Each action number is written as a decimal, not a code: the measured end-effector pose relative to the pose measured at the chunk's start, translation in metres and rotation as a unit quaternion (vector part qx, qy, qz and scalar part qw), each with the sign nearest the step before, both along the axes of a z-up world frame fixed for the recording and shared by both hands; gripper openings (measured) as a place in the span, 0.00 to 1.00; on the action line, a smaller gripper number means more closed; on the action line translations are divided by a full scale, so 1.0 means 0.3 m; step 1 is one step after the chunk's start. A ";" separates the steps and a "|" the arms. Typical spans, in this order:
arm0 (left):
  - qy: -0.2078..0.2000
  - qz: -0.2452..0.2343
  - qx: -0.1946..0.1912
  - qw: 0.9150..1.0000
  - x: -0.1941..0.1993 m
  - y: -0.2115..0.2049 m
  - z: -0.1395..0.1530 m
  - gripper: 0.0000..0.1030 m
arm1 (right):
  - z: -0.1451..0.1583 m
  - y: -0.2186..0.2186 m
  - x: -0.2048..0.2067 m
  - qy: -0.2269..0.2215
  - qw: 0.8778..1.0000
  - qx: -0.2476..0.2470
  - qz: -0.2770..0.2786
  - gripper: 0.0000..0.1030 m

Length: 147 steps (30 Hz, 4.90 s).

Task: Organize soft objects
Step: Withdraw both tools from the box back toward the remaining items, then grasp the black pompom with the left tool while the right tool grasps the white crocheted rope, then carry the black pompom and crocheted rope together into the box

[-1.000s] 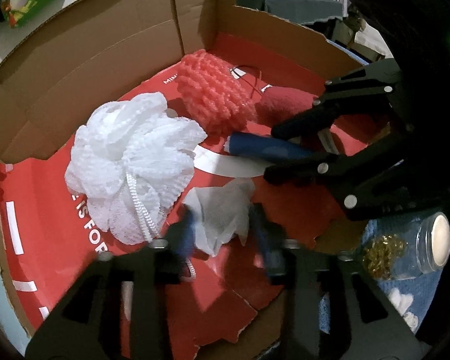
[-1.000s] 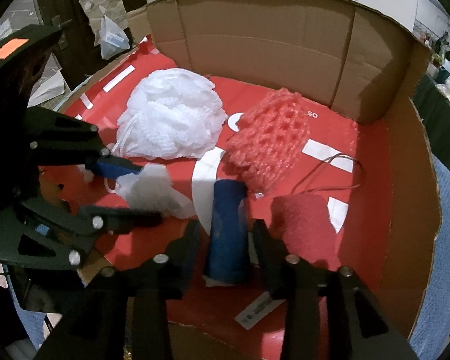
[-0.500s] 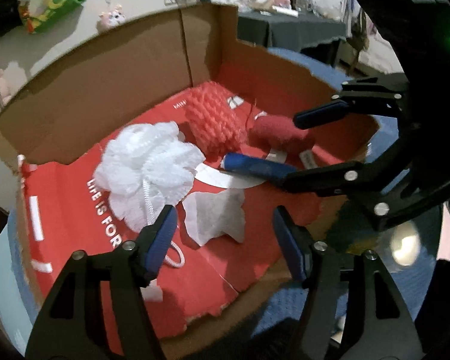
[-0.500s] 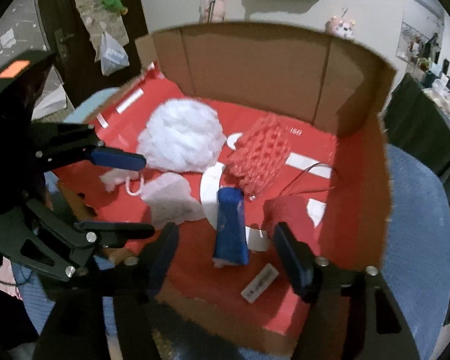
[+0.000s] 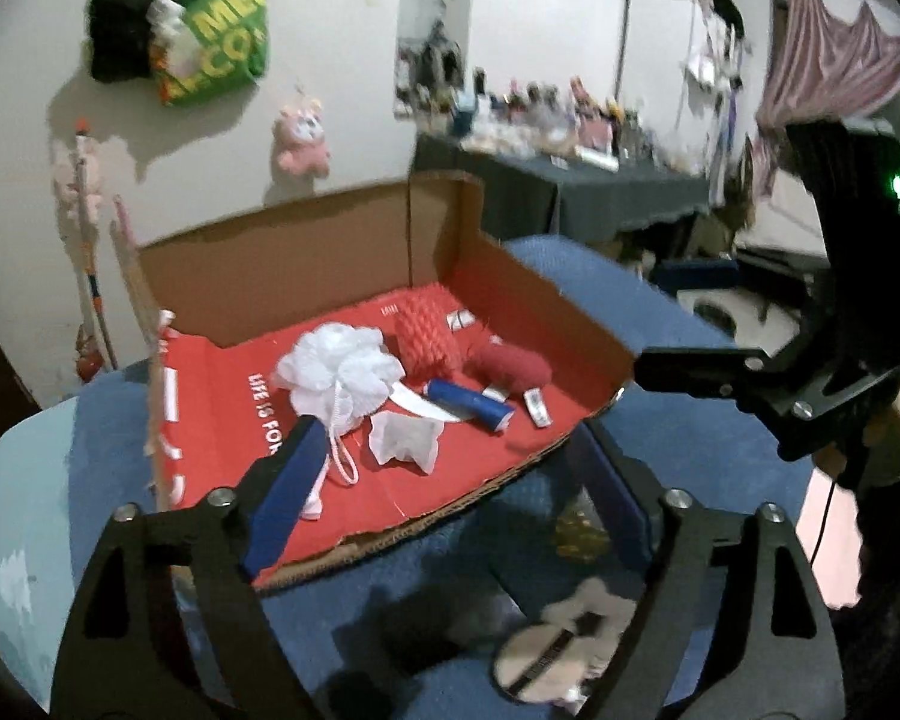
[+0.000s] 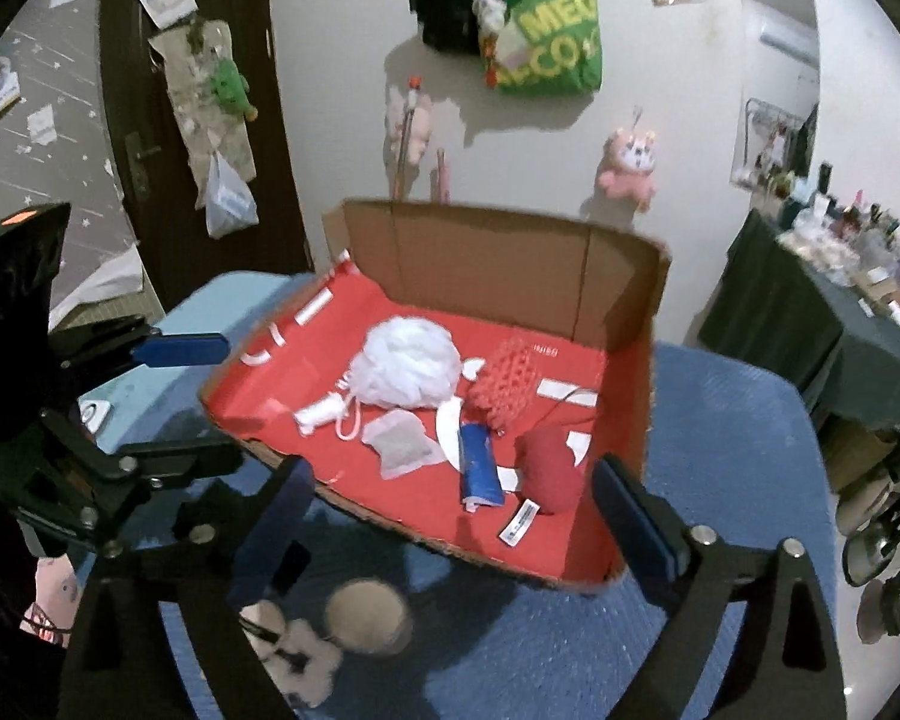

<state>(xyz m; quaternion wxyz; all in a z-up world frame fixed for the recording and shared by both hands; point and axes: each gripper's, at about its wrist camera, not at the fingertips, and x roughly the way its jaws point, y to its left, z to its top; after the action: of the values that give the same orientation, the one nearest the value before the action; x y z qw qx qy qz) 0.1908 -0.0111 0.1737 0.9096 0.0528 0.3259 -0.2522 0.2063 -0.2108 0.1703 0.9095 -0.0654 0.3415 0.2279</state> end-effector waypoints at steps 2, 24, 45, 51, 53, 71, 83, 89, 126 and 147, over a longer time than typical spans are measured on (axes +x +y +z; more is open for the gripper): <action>-0.018 0.016 -0.012 1.000 -0.055 0.025 0.032 0.87 | 0.033 -0.003 -0.059 -0.019 1.000 0.005 -0.005 0.97; -0.136 0.134 -0.059 0.980 -0.571 0.108 -0.057 0.96 | -0.063 0.047 -0.623 -0.164 0.981 0.011 -0.105 1.00; -0.018 0.188 -0.036 0.981 -0.492 0.139 -0.396 0.96 | -0.423 0.041 -0.524 -0.046 0.990 0.034 -0.126 1.00; -0.002 0.190 -0.027 0.981 -0.460 0.149 -0.429 0.96 | -0.456 0.046 -0.504 -0.024 0.992 0.046 -0.113 1.00; 0.006 0.190 -0.018 0.982 -0.438 0.158 -0.442 0.96 | -0.466 0.053 -0.497 -0.015 0.993 0.053 -0.103 1.00; 0.066 0.145 -0.023 0.987 -0.237 0.220 -0.479 0.25 | -0.518 0.173 -0.512 0.009 0.996 0.082 0.027 0.33; 0.034 0.106 -0.052 0.992 -0.402 0.150 -0.422 0.25 | -0.424 0.111 -0.561 -0.047 0.993 0.108 0.008 0.27; 0.026 0.084 -0.049 0.995 -0.431 0.109 -0.406 0.25 | -0.395 0.091 -0.561 -0.066 0.992 0.110 -0.002 0.27; 0.052 0.096 -0.006 0.994 -0.363 0.188 -0.413 0.25 | -0.430 -0.087 -0.454 -0.037 0.992 0.088 -0.081 0.27; 0.100 0.080 0.044 0.991 -0.130 0.262 -0.429 0.25 | -0.428 -0.153 -0.225 -0.001 0.995 0.042 -0.094 0.27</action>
<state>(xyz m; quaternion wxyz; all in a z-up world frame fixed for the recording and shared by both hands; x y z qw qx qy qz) 0.1517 0.0673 0.0450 0.8866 0.0414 0.4289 -0.1681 0.1389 -0.2566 0.0418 0.9290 0.0049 0.3359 0.1551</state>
